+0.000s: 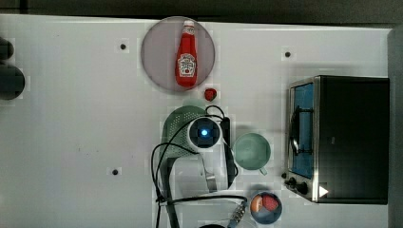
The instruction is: Drag strainer left to right.
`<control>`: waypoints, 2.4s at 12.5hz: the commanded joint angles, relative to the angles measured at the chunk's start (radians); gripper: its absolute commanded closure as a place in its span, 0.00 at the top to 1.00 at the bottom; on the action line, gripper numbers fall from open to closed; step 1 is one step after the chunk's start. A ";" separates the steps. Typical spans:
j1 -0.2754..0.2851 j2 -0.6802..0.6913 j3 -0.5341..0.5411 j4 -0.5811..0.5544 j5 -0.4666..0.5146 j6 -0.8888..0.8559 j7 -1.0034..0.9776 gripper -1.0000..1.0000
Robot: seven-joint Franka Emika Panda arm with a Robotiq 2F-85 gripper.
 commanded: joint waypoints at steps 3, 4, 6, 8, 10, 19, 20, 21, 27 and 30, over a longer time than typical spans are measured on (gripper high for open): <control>-0.018 -0.036 -0.080 0.024 0.023 0.012 -0.165 1.00; -0.018 -0.036 -0.095 0.024 0.023 0.011 -0.165 1.00; -0.018 -0.037 -0.100 0.023 0.023 0.011 -0.166 1.00; -0.018 -0.058 -0.072 0.023 0.023 0.004 -0.189 1.00; -0.018 -0.116 -0.040 0.025 0.024 -0.040 -0.282 1.00; -0.018 -0.548 -0.008 0.311 0.318 -0.794 -0.844 1.00; -0.018 -0.588 -0.016 0.362 0.347 -0.884 -0.914 1.00; -0.018 -0.619 -0.021 0.414 0.337 -0.957 -0.953 1.00; -0.018 -0.668 -0.035 0.582 0.303 -1.187 -0.980 1.00; -0.018 -0.667 -0.045 0.584 0.303 -1.186 -1.002 1.00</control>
